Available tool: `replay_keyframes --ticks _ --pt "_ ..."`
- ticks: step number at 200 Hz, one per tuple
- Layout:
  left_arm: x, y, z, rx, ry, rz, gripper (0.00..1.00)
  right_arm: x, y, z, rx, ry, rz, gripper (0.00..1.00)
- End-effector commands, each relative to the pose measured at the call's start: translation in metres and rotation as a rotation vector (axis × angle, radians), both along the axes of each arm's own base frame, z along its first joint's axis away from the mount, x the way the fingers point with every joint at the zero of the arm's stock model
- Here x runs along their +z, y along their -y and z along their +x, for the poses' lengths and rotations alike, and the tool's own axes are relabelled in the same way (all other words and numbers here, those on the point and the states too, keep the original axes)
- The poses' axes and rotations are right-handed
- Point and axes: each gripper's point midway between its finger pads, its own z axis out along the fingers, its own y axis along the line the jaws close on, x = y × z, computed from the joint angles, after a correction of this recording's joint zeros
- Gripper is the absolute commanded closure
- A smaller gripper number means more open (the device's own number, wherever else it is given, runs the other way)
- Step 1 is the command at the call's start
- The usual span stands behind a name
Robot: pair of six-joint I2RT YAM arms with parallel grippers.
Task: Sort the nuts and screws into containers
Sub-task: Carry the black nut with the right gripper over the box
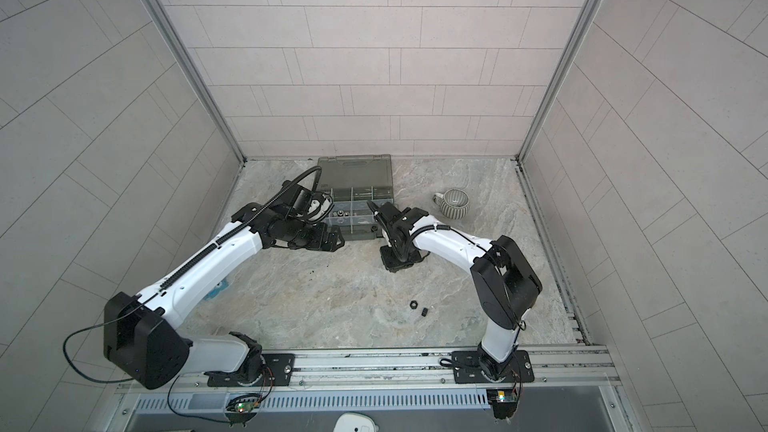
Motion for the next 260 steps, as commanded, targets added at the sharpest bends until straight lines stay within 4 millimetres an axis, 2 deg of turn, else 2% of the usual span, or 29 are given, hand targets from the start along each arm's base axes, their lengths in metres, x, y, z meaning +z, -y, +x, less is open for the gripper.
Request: replay_keyframes --ticks 1,42,81,148,175,194,212,222,242,260 --pt "0.010 -0.002 0.009 -0.011 0.041 0.035 0.00 0.008 0.005 0.015 0.005 0.009 -0.042 0.78" --pt "0.021 0.001 0.025 -0.023 0.085 0.046 0.00 0.019 -0.004 0.060 -0.018 0.047 -0.004 0.78" --pt "0.026 0.002 0.035 -0.034 0.109 0.054 0.00 0.020 -0.014 0.094 -0.031 0.063 0.022 0.76" --pt "0.029 -0.005 0.044 -0.024 0.128 0.063 0.00 0.005 -0.014 0.126 -0.060 0.053 0.021 0.76" --pt "0.027 -0.009 0.047 -0.015 0.119 0.060 0.00 0.004 -0.014 0.135 -0.065 0.049 0.030 0.74" --pt "0.026 -0.010 0.048 -0.012 0.116 0.059 0.00 0.002 -0.012 0.139 -0.068 0.047 0.028 0.67" --pt "0.024 -0.010 0.049 -0.011 0.109 0.057 0.00 0.002 -0.011 0.141 -0.067 0.043 0.033 0.49" --pt "0.024 -0.009 0.049 -0.012 0.107 0.054 0.00 0.004 -0.009 0.140 -0.066 0.042 0.030 0.45" --pt "0.025 -0.008 0.048 -0.012 0.102 0.046 0.00 0.014 0.000 0.130 -0.046 0.045 0.004 0.46" --pt "0.027 -0.007 0.047 -0.008 0.108 0.037 0.00 0.022 0.013 0.108 -0.038 0.040 -0.019 0.48"
